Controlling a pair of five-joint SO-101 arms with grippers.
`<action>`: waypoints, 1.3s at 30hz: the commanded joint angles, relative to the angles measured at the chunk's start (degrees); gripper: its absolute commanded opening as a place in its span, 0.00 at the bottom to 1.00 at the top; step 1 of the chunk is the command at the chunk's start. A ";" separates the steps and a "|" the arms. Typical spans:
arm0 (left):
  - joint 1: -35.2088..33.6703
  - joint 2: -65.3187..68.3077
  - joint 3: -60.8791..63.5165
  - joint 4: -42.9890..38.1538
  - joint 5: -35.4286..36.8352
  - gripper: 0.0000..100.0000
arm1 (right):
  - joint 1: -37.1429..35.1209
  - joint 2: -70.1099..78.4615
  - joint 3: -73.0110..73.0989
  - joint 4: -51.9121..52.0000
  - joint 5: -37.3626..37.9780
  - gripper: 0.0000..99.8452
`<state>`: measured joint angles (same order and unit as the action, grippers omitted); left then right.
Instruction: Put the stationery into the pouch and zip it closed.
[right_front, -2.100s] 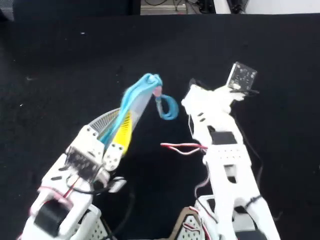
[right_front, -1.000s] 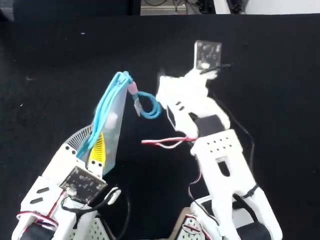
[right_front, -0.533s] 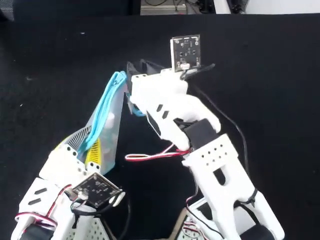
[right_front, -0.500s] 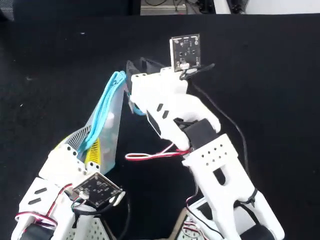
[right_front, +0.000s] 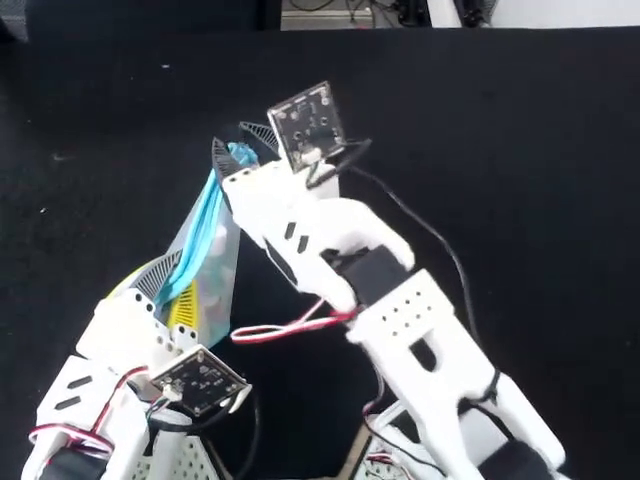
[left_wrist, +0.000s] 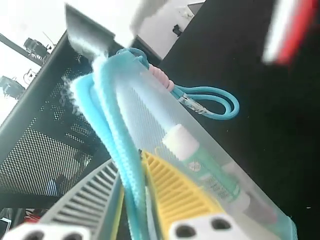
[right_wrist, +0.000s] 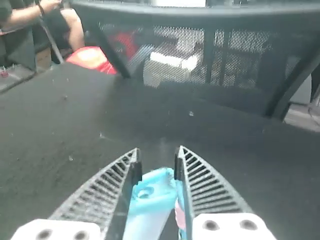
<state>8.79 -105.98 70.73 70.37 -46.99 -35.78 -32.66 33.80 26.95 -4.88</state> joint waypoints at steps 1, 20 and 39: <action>0.04 1.32 5.58 6.24 -0.79 0.03 | -1.32 3.56 -4.79 5.27 0.62 0.12; -0.48 1.32 -6.90 -1.49 20.40 0.19 | -5.71 5.23 -15.34 27.08 0.62 0.12; -0.48 1.32 -16.75 -10.20 21.63 0.19 | -5.71 5.14 -15.43 28.22 0.62 0.12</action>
<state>8.70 -105.45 57.27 62.46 -26.07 -38.68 -28.35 17.63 52.53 -4.79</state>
